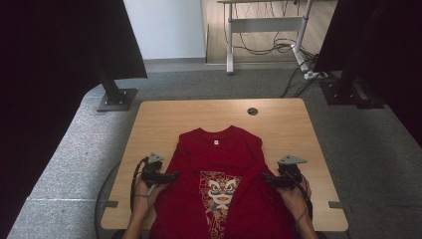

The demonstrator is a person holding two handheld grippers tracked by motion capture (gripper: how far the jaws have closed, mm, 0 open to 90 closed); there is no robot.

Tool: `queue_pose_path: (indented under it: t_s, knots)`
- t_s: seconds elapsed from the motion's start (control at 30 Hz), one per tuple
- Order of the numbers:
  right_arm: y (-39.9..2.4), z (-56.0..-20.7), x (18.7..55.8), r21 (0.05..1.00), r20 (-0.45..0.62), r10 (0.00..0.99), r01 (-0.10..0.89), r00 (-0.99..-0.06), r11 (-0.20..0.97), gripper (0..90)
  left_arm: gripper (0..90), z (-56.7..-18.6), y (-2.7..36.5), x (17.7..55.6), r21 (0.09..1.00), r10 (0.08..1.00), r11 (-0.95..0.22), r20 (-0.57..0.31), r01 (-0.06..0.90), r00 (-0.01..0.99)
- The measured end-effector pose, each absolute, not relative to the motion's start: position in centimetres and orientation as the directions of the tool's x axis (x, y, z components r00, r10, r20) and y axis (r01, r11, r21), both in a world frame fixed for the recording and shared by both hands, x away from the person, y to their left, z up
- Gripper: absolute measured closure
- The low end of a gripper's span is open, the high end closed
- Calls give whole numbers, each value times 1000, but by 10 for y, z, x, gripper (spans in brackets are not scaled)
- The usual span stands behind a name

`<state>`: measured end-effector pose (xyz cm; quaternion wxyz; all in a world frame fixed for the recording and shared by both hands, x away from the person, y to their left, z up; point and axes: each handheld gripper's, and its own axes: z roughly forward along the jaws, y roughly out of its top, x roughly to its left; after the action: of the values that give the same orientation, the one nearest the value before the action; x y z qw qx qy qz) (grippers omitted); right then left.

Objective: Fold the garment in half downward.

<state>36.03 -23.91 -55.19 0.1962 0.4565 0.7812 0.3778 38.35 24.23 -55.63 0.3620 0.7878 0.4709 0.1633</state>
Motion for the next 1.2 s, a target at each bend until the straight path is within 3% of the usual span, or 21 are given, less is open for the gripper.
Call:
queue_pose_path:
  t_s: [0.2,0.33,0.43,0.6,0.67,0.73,1.0,1.2]
  knots:
    - [-231,-552,379,748,26,852,576,-522,330,274,162,-559,236,392,731,850,-316,-64,605,523]
    - [-225,-560,387,741,35,837,576,-547,345,340,230,-558,229,393,726,835,-366,-19,582,549]
    - [-222,-560,389,751,40,833,566,-552,339,414,322,-556,228,393,729,824,-373,-24,575,565]
    - [-218,-557,390,744,89,816,583,-571,327,713,611,-555,226,394,733,817,-361,-49,576,574]
    - [-217,-558,391,744,120,814,595,-568,305,748,735,-555,225,395,733,808,-348,-81,584,583]
    - [-216,-557,391,746,121,813,592,-570,304,789,787,-555,225,395,736,805,-341,-93,585,586]
    - [-217,-546,389,783,98,813,548,-575,293,812,831,-546,231,396,783,811,-300,-91,545,577]
    - [-218,-518,386,832,17,816,460,-578,309,814,832,-515,233,399,850,809,-274,-48,449,585]
